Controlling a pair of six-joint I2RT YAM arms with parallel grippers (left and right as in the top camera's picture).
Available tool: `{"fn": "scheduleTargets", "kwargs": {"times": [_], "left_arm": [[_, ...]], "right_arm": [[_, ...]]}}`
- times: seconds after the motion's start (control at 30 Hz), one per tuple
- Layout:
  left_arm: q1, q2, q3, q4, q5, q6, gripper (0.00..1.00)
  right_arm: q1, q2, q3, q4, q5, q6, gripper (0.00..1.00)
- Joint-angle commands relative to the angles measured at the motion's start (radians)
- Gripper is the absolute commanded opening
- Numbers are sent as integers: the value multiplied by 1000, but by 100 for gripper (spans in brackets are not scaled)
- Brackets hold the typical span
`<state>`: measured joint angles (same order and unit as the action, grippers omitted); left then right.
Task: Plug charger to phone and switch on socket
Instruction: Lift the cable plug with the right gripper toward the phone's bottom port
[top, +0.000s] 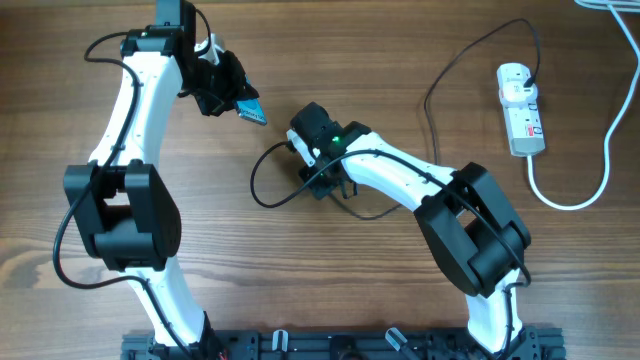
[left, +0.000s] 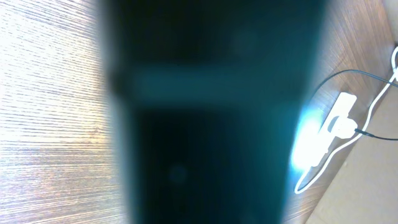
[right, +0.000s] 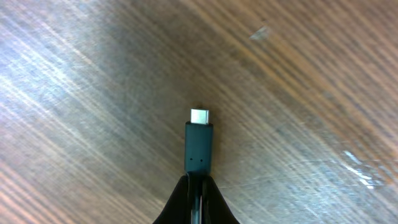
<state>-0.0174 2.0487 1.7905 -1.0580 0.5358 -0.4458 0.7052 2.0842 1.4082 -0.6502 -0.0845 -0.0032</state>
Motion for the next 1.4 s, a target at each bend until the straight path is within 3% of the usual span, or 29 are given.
{"fn": "scheduleTargets", "kwargs": {"times": [0.0,0.1,0.2,0.3,0.4,0.5,0.67,0.97,1.13,1.37], "left_arm": [[6,3,9,4,13,19,4],[6,3,9,4,14,19,4],[8,3,9,16,104,21,4],[18,3,9,51,364,85,4],[43,3,9,142,716,129,4],[44,3,9,241,927,129,4],[25,3,9,245,928,122,4],[-72,3,9,264,496,-192,4],[-153,3,9,315,398,-162,4],[-176,3,9,341,440,-1,4]], "right_arm": [[-17,-66,-15,-25,-55,11,4],[-28,-147,-15,-69,-113,6,4],[-62,-254,-15,-110,-329,12,4],[-148,-363,-15,-150,-581,33,4],[-277,-443,-15,-192,-871,27,4],[-335,-452,-15,-205,-1021,22,4],[-331,-452,-15,-204,-969,32,4],[-262,-452,-15,-164,-719,196,4],[-254,-452,-15,-120,-647,251,4],[-254,-451,-15,-80,-592,399,4]]}}
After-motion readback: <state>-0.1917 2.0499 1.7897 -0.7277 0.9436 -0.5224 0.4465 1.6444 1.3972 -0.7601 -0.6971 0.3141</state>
